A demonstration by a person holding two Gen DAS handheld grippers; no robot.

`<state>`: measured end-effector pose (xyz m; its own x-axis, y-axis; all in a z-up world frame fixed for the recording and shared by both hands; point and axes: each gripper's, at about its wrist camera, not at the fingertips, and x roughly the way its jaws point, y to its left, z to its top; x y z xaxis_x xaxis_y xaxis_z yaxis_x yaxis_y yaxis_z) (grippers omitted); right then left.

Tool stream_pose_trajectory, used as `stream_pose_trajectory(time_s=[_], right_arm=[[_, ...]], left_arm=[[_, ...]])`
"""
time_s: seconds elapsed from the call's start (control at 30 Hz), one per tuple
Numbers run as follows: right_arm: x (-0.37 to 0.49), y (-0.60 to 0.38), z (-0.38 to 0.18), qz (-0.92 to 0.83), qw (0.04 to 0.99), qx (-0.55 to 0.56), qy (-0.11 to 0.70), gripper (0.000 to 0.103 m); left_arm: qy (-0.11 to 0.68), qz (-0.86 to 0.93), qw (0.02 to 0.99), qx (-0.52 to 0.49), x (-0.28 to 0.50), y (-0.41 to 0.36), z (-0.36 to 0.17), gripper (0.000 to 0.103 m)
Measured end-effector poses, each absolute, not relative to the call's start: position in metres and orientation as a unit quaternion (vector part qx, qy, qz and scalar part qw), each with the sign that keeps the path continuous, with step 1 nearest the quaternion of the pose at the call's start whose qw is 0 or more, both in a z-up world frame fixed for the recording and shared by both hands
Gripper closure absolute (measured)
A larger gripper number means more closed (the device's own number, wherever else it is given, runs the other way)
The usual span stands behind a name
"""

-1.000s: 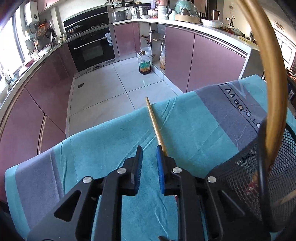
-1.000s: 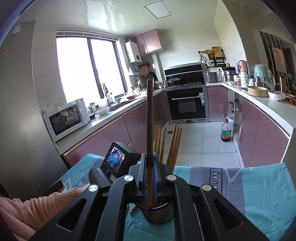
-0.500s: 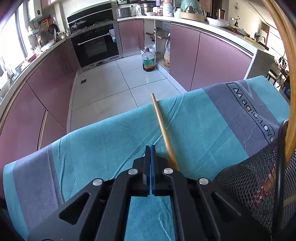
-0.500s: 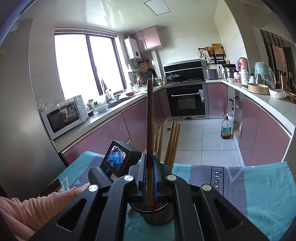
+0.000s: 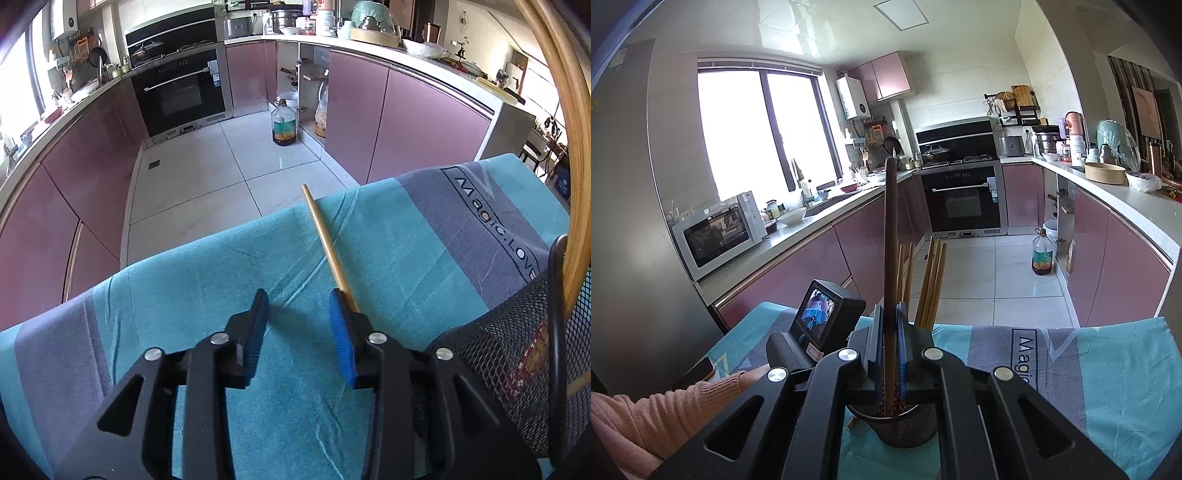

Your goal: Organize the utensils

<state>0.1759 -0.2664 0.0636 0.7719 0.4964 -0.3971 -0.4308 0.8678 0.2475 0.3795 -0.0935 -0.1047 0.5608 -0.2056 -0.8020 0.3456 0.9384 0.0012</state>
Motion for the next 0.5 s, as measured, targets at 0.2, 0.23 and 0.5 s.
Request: stream_pose_trajectory(time_s=[0.2,0.23,0.5], right_arm=[[0.180,-0.269,0.059,0.246,0.937,0.073,0.237,0.098],[0.180,-0.268,0.058,0.246,0.937,0.074,0.238,0.098],[0.180,-0.271,0.054,0.245,0.936,0.078,0.241,0.098]], left_arm=[[0.440,-0.167,0.879,0.083,0.380,-0.090,-0.105,0.074],[0.439,-0.171,0.878,0.087,0.379,-0.092,-0.104,0.077],[0.443,-0.224,0.868,0.028,0.379,-0.079,-0.099,0.074]])
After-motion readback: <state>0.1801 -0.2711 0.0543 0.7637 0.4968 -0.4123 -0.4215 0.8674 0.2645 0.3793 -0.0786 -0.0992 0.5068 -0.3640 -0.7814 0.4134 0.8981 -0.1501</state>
